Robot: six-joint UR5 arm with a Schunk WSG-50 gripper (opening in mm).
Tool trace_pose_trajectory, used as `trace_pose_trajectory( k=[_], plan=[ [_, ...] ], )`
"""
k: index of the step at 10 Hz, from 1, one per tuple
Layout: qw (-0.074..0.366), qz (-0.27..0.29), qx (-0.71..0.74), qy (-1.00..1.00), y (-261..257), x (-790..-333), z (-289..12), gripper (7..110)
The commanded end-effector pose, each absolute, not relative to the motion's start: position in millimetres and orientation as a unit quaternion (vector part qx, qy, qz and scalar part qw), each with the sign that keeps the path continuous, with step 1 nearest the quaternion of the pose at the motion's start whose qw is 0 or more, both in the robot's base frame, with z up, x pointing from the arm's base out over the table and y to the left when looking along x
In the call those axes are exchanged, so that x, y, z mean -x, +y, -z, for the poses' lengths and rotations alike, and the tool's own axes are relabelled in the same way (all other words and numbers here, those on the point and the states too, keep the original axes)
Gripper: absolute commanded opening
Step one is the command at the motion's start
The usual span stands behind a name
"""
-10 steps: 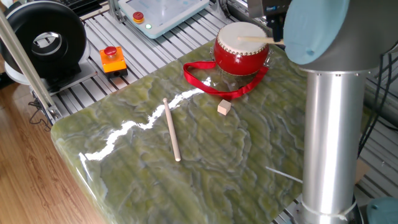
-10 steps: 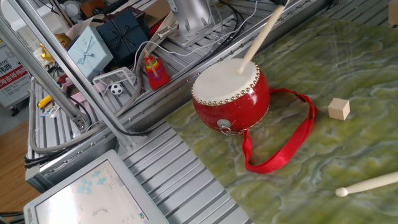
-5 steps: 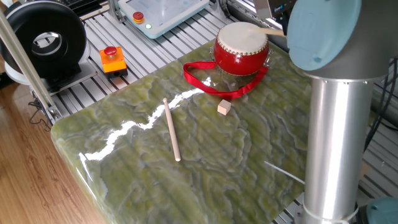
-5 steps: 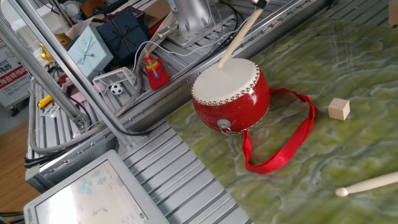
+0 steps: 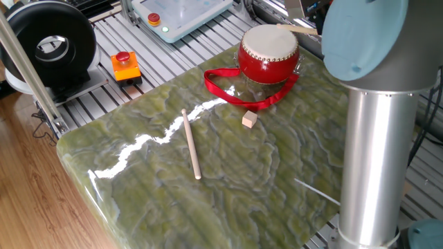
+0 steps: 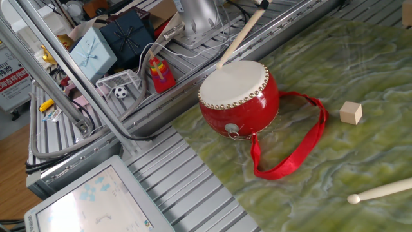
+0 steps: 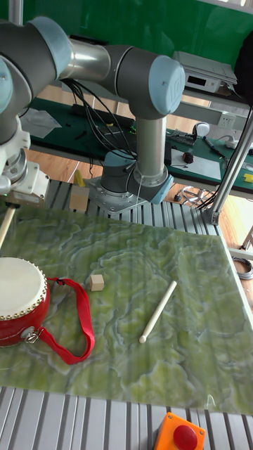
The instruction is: Play the drum
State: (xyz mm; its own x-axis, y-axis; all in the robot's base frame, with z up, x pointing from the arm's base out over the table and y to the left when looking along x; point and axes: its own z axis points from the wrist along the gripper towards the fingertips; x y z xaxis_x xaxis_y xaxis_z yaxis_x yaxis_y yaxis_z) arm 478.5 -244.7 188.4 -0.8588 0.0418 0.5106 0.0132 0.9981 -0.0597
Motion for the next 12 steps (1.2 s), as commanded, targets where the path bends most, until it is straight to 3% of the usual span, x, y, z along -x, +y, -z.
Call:
trace_pose_trajectory(
  k=[1, 2, 3, 5, 8, 12],
  plan=[
    [0.204, 0.007, 0.017, -0.979, -235.3, -500.3, -164.6, 7],
    [0.188, 0.010, 0.015, -0.982, -235.6, -505.7, -159.3, 7],
    [0.201, 0.007, 0.009, -0.979, -237.9, -499.2, -161.6, 7],
    [0.295, 0.058, -0.005, -0.954, -214.2, -459.2, -184.1, 7],
    [0.347, 0.130, -0.004, -0.929, -179.7, -441.9, -206.7, 7],
    [0.382, 0.125, 0.017, -0.915, -170.2, -441.3, -224.9, 7]
  ],
)
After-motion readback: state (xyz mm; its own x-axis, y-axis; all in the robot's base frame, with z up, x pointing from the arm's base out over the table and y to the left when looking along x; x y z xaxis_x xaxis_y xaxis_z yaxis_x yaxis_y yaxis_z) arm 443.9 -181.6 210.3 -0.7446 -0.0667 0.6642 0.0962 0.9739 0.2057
